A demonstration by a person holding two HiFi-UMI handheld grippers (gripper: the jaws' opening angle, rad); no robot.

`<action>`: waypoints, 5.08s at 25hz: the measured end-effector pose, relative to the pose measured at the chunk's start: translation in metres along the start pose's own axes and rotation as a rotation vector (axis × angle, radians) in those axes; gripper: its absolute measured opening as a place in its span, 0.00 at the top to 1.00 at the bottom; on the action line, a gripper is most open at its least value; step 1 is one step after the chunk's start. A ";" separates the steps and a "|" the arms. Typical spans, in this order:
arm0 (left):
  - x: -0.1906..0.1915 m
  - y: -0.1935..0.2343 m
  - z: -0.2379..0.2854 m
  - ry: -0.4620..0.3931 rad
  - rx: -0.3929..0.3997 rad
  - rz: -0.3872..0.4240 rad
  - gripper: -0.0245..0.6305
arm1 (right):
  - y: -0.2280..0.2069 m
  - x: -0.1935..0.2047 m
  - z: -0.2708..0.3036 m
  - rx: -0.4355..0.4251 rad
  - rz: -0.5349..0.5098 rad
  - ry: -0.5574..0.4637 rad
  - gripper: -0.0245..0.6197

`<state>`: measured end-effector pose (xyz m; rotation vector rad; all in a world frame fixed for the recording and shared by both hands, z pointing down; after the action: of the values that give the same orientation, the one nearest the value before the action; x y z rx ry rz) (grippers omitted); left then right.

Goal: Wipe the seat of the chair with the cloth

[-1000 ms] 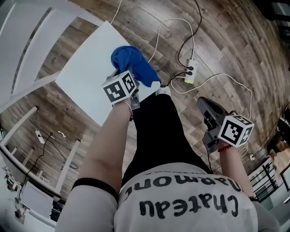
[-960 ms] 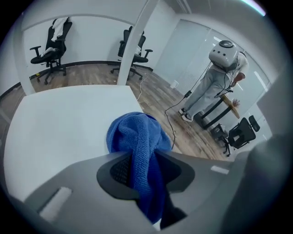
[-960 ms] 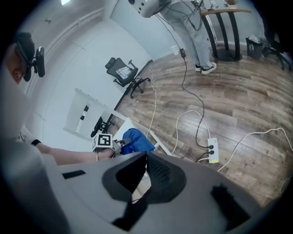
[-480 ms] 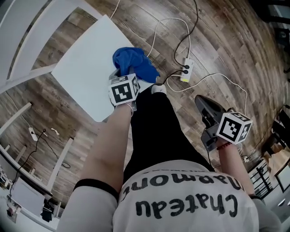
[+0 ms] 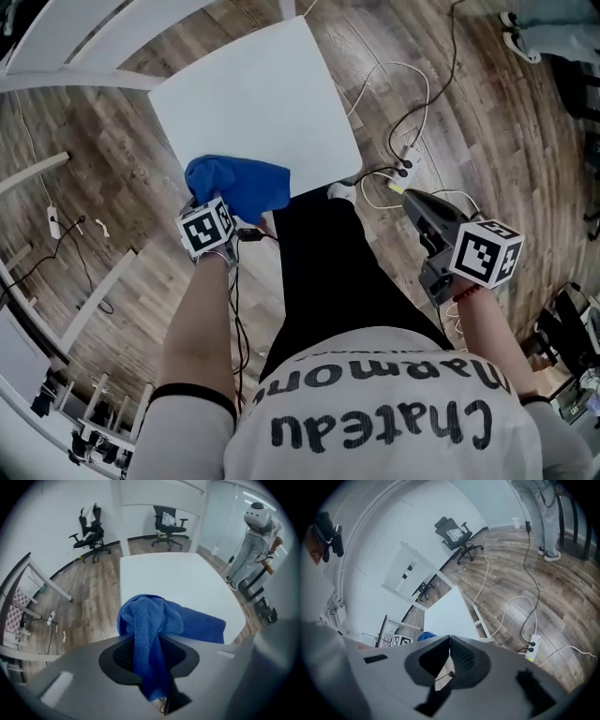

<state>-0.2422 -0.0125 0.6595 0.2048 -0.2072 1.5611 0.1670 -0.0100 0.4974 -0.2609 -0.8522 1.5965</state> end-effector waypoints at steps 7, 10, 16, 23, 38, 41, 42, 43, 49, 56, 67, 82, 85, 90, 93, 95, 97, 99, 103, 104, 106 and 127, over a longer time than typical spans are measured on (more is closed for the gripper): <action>0.001 0.011 0.006 0.049 0.015 0.079 0.80 | 0.013 -0.002 0.012 -0.012 -0.067 0.051 0.94; -0.003 -0.015 0.008 0.032 0.075 0.032 0.80 | 0.009 0.001 0.010 0.000 -0.053 0.049 0.94; -0.017 -0.094 0.015 0.021 0.167 0.119 0.80 | -0.004 0.002 -0.004 0.015 -0.007 0.012 0.94; -0.041 -0.176 0.022 0.068 0.338 0.275 0.80 | -0.034 0.016 -0.038 0.077 0.090 -0.073 0.94; -0.047 -0.309 0.024 0.016 0.616 0.499 0.80 | -0.071 0.039 -0.074 0.155 0.225 -0.153 0.94; -0.047 -0.305 0.022 -0.016 0.654 0.486 0.80 | -0.072 0.034 -0.068 0.150 0.225 -0.141 0.94; -0.046 -0.301 0.019 -0.024 0.649 0.492 0.80 | -0.072 0.031 -0.065 0.143 0.221 -0.134 0.94; -0.045 -0.294 0.014 -0.036 0.638 0.498 0.80 | -0.070 0.029 -0.061 0.132 0.216 -0.123 0.94; -0.023 -0.198 -0.023 -0.069 0.493 0.396 0.80 | -0.052 0.013 -0.016 0.051 0.178 -0.037 0.94; 0.031 -0.013 -0.021 0.093 0.117 0.187 0.79 | 0.008 -0.011 0.043 -0.057 0.060 0.040 0.94; 0.049 -0.004 -0.004 0.091 0.051 0.157 0.79 | 0.024 -0.009 0.063 -0.050 0.031 0.101 0.94; 0.006 -0.129 0.011 -0.010 0.294 0.353 0.78 | -0.019 0.014 -0.002 0.052 0.177 -0.090 0.94; 0.004 -0.154 0.010 -0.036 0.329 0.386 0.78 | -0.032 0.021 -0.022 0.074 0.200 -0.131 0.94; -0.008 -0.213 0.015 -0.029 0.435 0.466 0.78 | -0.057 0.046 -0.050 0.118 0.289 -0.192 0.94; -0.013 -0.246 0.016 -0.027 0.500 0.525 0.78 | -0.065 0.056 -0.060 0.123 0.330 -0.219 0.94; -0.016 -0.263 0.017 -0.037 0.524 0.574 0.78 | -0.070 0.063 -0.067 0.136 0.352 -0.250 0.94; -0.017 -0.278 0.017 -0.048 0.540 0.607 0.78 | -0.075 0.071 -0.076 0.155 0.377 -0.279 0.94; -0.017 -0.291 0.017 -0.054 0.552 0.615 0.78 | -0.082 0.078 -0.085 0.174 0.401 -0.302 0.94; -0.021 -0.309 0.020 -0.060 0.561 0.643 0.78 | -0.091 0.089 -0.099 0.202 0.447 -0.343 0.94; -0.023 -0.313 0.021 -0.063 0.559 0.658 0.77 | -0.093 0.091 -0.101 0.206 0.456 -0.351 0.94; -0.027 -0.321 0.022 -0.057 0.572 0.665 0.76 | -0.092 0.094 -0.103 0.214 0.470 -0.362 0.94; -0.220 -0.269 -0.169 -0.595 0.734 0.215 0.79 | -0.013 -0.008 -0.148 0.100 0.177 -0.430 0.94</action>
<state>0.0269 -0.1814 0.4393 1.2633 -0.1092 1.6994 0.2687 0.0369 0.4000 0.0875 -1.0946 1.8911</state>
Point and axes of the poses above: the fingertips, and each gripper's own axes: z forward along the fingers, y to its left, x out of its underside, the point moved 5 cm from there along -z, backward along the fingers
